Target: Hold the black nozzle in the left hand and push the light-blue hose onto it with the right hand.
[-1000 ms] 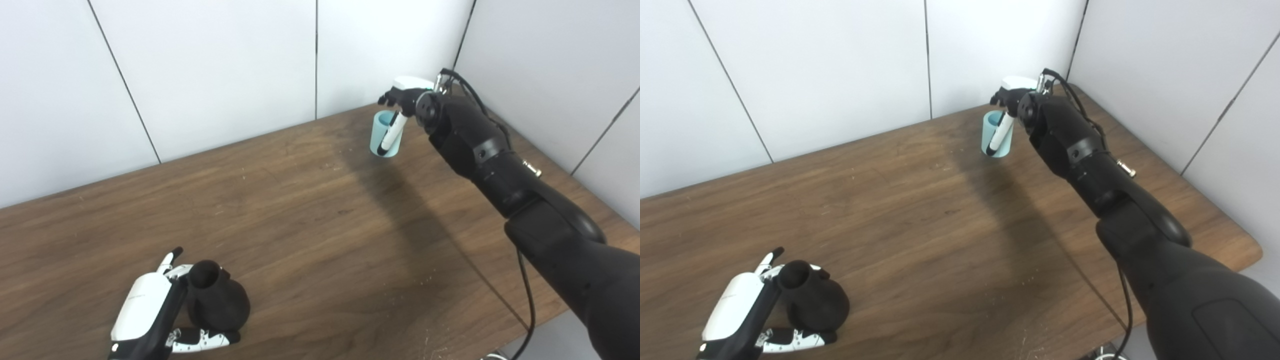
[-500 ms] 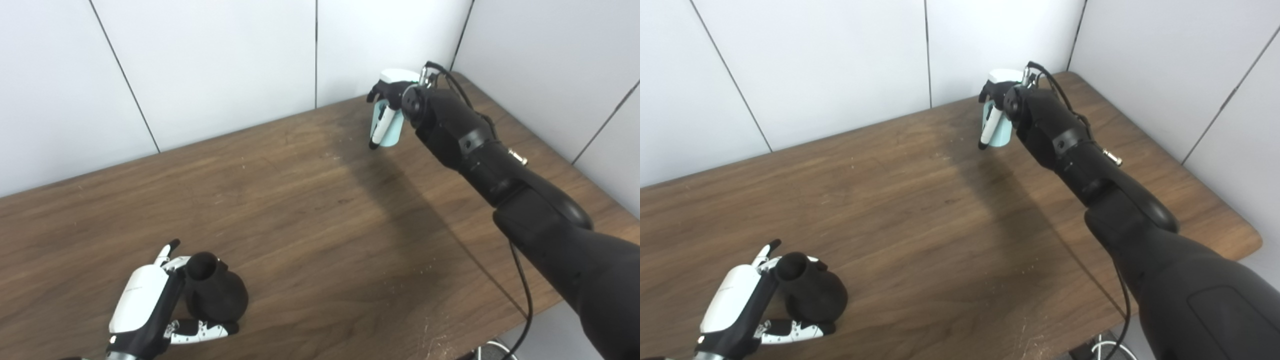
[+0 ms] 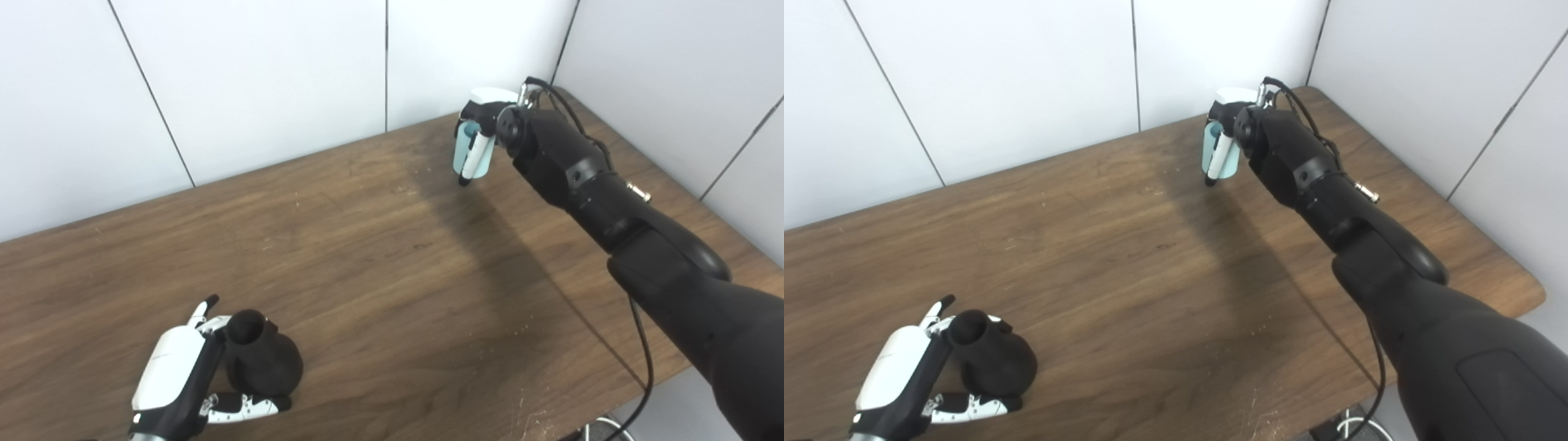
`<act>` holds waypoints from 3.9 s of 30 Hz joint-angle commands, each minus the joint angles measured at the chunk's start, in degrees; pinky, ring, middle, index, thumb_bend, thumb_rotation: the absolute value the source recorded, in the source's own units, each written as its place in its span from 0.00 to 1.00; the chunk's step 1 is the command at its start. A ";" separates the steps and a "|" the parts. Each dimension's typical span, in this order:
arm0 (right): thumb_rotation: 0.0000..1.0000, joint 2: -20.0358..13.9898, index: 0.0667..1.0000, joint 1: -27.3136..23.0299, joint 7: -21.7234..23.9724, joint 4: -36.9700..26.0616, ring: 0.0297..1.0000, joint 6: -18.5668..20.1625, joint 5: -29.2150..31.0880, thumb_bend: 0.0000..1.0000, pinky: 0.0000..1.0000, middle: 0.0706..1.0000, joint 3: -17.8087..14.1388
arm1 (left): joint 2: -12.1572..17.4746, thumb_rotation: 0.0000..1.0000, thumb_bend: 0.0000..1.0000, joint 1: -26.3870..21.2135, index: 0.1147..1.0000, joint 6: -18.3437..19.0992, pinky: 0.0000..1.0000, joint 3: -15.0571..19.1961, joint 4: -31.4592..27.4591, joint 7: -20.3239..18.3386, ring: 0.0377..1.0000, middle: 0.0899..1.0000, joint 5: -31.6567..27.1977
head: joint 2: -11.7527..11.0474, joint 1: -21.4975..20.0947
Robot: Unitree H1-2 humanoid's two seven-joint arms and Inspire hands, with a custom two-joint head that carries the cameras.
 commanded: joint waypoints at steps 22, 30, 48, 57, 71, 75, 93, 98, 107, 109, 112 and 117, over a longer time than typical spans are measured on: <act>0.00 -2.81 0.65 -2.71 -1.17 -1.27 0.62 -0.19 -1.59 0.85 0.57 0.69 2.18 | 2.07 0.00 0.52 2.46 0.42 2.58 1.00 -0.84 1.85 -3.58 0.70 0.42 2.41 | 0.35 0.61; 0.00 -3.22 0.63 -1.99 -2.02 -2.45 0.54 -1.08 -2.36 0.84 0.50 0.64 2.77 | 1.97 0.00 0.52 2.25 0.42 3.08 1.00 -0.83 1.34 -4.12 0.70 0.43 2.11 | 0.45 0.64; 0.00 -2.99 0.43 0.06 -13.57 -1.62 0.43 -5.70 -2.24 0.50 0.37 0.46 1.14 | 1.67 0.00 0.52 2.03 0.42 3.69 1.00 -1.12 1.14 -4.47 0.70 0.43 2.32 | 0.41 1.45; 0.00 -3.40 0.43 1.52 -13.07 -5.84 0.44 -5.44 -2.57 0.50 0.37 0.44 0.73 | 1.11 0.00 0.52 2.46 0.42 4.51 1.00 -1.65 -0.12 -4.53 0.70 0.43 3.10 | 0.15 4.83; 0.00 -1.60 0.43 8.42 -5.64 -36.32 0.41 -5.17 -0.92 0.50 0.33 0.46 -2.75 | -3.12 0.00 0.52 2.23 0.43 8.25 1.00 -3.88 -0.82 -4.95 0.69 0.42 6.44 | 0.70 16.33; 0.00 -0.18 0.43 10.25 -5.16 -41.20 0.41 -7.64 1.19 0.50 0.33 0.46 -3.88 | -4.21 0.00 0.52 2.30 0.43 9.87 1.00 -4.72 -1.78 -5.24 0.69 0.42 7.66 | 1.08 21.12; 0.00 5.39 0.45 14.54 6.10 -66.26 0.41 -5.77 11.03 0.50 0.32 0.45 -7.59 | -9.76 0.00 0.52 0.72 0.41 17.06 1.00 -8.36 -2.35 -6.69 0.68 0.46 13.20 | 3.42 31.41; 0.00 6.33 0.45 14.42 9.36 -70.89 0.40 -4.72 11.81 0.50 0.32 0.45 -7.45 | -9.79 0.00 0.52 0.15 0.42 18.08 1.00 -8.65 -2.75 -7.35 0.68 0.44 13.38 | 4.12 32.03; 0.00 7.46 0.46 14.50 11.76 -72.96 0.39 -6.10 14.91 0.50 0.32 0.45 -6.55 | -9.94 0.00 0.52 -0.09 0.42 17.91 1.00 -8.79 -2.72 -7.48 0.69 0.44 12.95 | 4.69 31.13; 0.00 7.71 0.46 14.49 12.43 -72.90 0.40 -5.59 14.15 0.50 0.31 0.45 -5.80 | -9.88 0.00 0.52 -0.08 0.42 17.71 1.00 -8.75 -2.66 -7.31 0.69 0.44 12.84 | 4.71 30.93; 0.00 8.41 0.46 14.81 14.03 -73.67 0.41 -3.47 11.97 0.50 0.31 0.45 -4.54 | -9.77 0.00 0.52 0.00 0.42 17.52 1.00 -8.73 -2.77 -7.26 0.69 0.44 12.68 | 4.95 30.44; 0.00 9.67 0.46 15.36 16.19 -74.30 0.41 -1.56 8.54 0.50 0.31 0.46 -2.81 | -9.54 0.00 0.52 0.07 0.42 17.37 1.00 -8.71 -2.90 -7.38 0.69 0.44 12.54 | 4.75 30.32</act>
